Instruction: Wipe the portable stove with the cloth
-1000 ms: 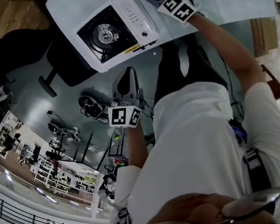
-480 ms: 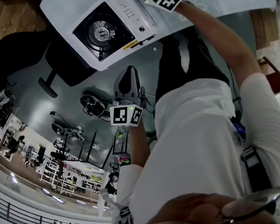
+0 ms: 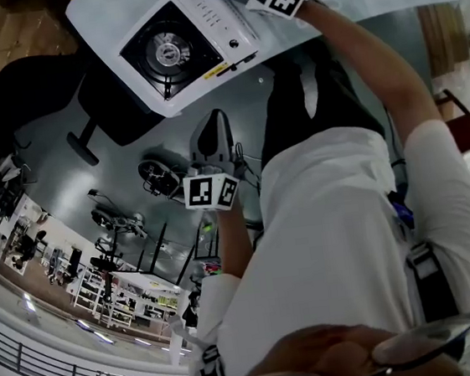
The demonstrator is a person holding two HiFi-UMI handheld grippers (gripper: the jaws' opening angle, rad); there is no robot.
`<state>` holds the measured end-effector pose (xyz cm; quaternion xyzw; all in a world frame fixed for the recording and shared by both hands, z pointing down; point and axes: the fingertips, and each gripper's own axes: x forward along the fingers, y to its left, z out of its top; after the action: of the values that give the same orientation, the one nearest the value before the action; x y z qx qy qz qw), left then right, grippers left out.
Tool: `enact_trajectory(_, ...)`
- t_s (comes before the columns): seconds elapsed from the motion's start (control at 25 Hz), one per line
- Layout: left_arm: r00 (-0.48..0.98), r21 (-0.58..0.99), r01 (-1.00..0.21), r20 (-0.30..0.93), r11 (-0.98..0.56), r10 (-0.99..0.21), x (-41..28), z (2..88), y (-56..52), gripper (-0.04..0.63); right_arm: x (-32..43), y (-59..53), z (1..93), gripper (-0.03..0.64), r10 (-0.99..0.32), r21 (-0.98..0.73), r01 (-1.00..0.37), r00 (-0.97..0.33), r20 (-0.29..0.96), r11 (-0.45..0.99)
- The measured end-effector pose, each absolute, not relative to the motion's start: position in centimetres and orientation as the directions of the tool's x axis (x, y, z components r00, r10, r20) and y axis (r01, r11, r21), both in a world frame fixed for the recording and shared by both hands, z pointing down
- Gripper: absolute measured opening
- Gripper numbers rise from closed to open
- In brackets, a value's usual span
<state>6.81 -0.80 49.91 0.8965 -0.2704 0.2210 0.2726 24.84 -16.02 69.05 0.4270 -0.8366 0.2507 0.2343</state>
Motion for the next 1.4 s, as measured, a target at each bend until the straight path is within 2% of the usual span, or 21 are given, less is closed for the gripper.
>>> enact_trajectory(1.4,0.809,0.367,-0.525,0.496,-0.768,-0.315,9.0,48.2,1.3,0.032,21.1,-4.9,69.2,0.118,-0.449,-0.286,-0.761,-0.595,0.667,0.583)
